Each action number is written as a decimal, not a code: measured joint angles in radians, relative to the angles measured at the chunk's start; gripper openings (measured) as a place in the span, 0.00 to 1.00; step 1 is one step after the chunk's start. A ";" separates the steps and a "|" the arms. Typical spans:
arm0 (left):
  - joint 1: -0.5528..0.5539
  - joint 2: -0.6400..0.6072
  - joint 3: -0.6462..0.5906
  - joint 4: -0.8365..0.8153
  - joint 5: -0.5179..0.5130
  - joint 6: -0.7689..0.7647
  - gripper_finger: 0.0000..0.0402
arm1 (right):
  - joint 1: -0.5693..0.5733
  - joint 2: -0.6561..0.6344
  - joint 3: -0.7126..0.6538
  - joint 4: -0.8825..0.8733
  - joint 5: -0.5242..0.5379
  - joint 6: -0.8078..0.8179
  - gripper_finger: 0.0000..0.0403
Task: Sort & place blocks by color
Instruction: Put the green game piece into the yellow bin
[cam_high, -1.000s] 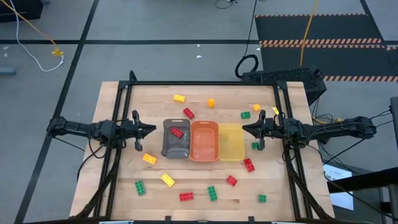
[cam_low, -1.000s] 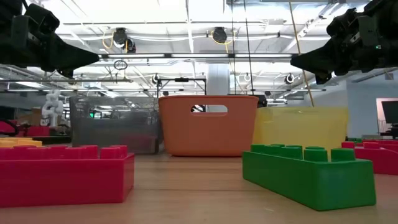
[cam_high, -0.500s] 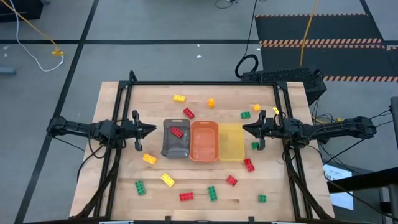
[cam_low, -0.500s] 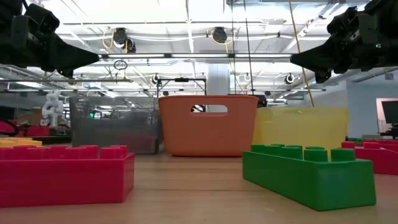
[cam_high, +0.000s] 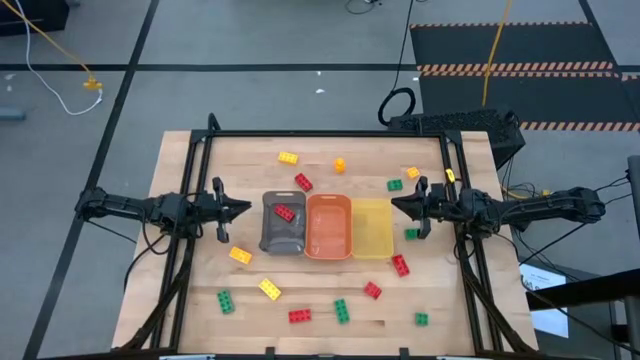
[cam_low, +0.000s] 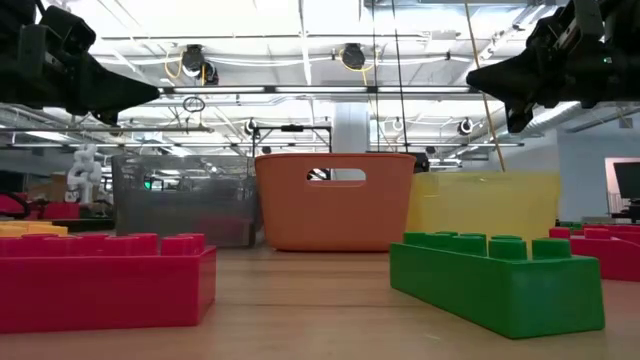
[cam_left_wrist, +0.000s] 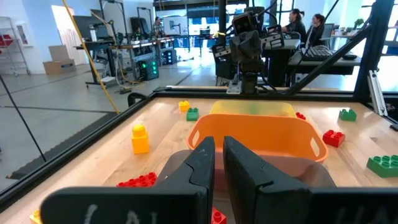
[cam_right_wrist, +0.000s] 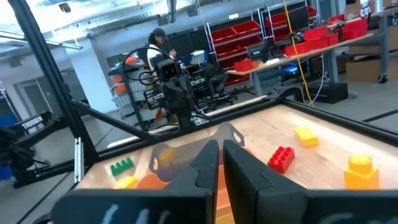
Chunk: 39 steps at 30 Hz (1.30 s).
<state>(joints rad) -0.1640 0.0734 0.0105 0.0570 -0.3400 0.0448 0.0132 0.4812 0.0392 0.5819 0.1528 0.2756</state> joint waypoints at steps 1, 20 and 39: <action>0.000 0.000 0.000 0.000 0.000 0.000 0.09 | 0.000 0.000 0.000 0.000 0.000 0.001 0.04; 0.002 0.000 -0.002 0.088 -0.027 -0.057 0.09 | -0.002 0.008 0.011 0.230 0.145 -0.283 0.05; 0.002 0.000 -0.002 0.119 -0.357 0.221 0.09 | -0.283 0.525 0.877 -0.854 0.292 -0.329 0.53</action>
<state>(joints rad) -0.1619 0.0738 0.0090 0.1761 -0.6971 0.2662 -0.2703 1.0059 0.9166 -0.2722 0.4445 -0.0531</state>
